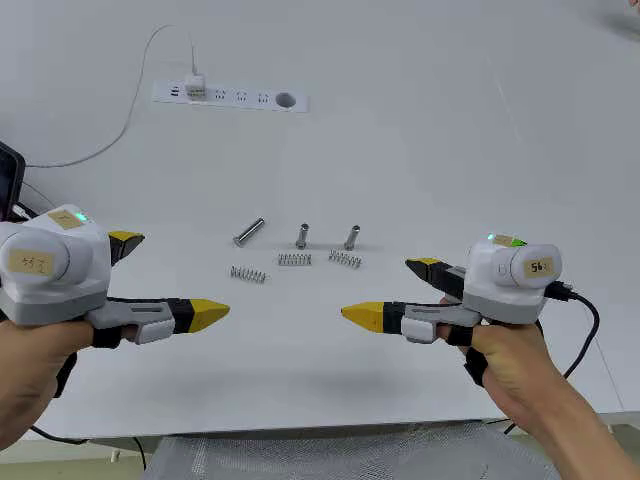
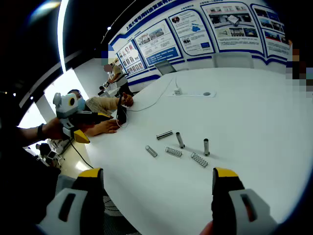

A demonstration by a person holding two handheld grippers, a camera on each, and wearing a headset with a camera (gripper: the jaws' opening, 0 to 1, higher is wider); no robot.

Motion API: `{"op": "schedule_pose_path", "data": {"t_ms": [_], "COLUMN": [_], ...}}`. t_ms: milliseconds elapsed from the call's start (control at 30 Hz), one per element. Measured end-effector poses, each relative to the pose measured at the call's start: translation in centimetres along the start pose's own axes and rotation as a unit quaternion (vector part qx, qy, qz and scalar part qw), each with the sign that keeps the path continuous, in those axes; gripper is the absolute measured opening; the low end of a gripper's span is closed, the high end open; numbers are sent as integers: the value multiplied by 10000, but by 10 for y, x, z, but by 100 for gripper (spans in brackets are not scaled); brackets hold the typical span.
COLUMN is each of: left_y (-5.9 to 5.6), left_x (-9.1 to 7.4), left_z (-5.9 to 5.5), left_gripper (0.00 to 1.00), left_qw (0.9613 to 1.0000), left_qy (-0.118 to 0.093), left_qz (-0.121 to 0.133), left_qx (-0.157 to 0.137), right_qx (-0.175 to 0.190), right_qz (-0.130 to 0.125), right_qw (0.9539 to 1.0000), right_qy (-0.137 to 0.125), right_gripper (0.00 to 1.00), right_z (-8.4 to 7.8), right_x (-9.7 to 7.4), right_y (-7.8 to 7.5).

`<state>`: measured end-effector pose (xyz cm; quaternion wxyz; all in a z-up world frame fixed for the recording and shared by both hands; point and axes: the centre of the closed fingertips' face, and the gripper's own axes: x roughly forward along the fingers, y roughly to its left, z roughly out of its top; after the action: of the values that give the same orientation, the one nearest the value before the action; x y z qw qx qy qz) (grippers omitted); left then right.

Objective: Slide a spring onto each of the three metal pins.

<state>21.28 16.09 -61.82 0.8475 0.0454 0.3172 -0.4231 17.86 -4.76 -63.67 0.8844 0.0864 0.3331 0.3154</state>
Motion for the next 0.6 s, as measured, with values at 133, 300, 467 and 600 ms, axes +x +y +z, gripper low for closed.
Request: {"op": "schedule_pose_path", "data": {"t_ms": [133, 300, 467, 600], "left_y": [0, 0, 1, 2], "left_x": [0, 0, 1, 5], "left_z": [-1, -2, -2, -3], "left_gripper": [89, 86, 88, 89], "left_qw": [10000, 10000, 9999, 9999], "left_qy": [45, 62, 79, 115], "left_qz": [-20, -53, -47, -75], "left_qx": [-36, -45, -61, -77], "right_qx": [5, 19, 32, 44], "right_qz": [20, 14, 0, 5], "right_qw": [10000, 10000, 10000, 10000], "right_qy": [33, 53, 42, 66], "right_gripper": [93, 93, 94, 94], "right_z": [-3, -4, -3, -4], "right_x": [0, 0, -1, -1], "right_y": [0, 0, -1, -1]}}
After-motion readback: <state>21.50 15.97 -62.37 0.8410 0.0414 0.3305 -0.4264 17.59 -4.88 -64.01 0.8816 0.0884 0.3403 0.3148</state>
